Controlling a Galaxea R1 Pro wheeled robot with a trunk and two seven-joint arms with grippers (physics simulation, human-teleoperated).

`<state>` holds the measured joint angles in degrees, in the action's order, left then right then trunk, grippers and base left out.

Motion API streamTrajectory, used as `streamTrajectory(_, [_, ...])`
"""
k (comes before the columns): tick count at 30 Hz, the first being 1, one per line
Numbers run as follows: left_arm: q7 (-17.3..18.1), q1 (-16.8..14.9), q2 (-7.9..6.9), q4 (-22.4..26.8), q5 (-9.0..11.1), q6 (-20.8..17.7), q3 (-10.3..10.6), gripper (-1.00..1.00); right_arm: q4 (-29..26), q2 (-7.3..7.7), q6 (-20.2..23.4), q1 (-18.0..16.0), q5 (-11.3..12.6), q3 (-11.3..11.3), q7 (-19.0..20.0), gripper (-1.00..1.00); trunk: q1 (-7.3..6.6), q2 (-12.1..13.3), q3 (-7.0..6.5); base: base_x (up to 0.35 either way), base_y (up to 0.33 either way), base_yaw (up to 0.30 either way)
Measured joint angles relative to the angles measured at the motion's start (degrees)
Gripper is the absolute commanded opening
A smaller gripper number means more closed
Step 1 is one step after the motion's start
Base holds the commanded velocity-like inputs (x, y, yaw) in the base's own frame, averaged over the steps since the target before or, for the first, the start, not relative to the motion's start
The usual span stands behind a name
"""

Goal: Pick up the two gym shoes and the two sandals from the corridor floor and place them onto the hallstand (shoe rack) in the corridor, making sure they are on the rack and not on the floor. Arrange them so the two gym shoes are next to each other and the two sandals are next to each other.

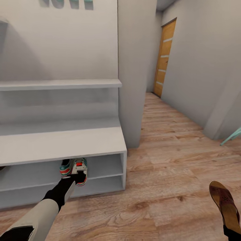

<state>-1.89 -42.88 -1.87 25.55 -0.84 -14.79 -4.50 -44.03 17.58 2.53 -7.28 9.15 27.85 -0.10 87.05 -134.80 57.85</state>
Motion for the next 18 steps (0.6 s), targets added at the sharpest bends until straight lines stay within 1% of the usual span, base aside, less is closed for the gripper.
streamTrajectory(4, [0.0,0.0,0.00,0.0,0.0,0.0,0.0,-1.00,0.0,0.00,0.0,0.0,0.0,0.0,0.0,-1.00,0.01,0.0,0.00,0.208,0.000,0.000])
streamTrajectory(11, [0.1,0.0,0.00,0.0,0.0,0.1,0.1,-1.00,0.0,0.00,0.0,0.0,0.0,0.0,0.0,-1.00,0.03,0.0,0.00,0.021,0.000,0.000])
streamTrajectory(16, [0.1,0.0,0.00,0.0,0.0,0.0,0.1,-1.00,0.0,-0.07,0.0,0.0,0.0,0.0,0.0,-1.00,1.12,-2.0,1.03,0.000,0.000,0.000])
streamTrajectory(18, [0.1,0.0,0.00,0.0,0.0,0.0,0.1,-1.00,0.0,-0.08,0.0,0.0,0.0,-0.1,0.0,-1.00,1.13,-2.0,1.16,0.000,0.000,0.000])
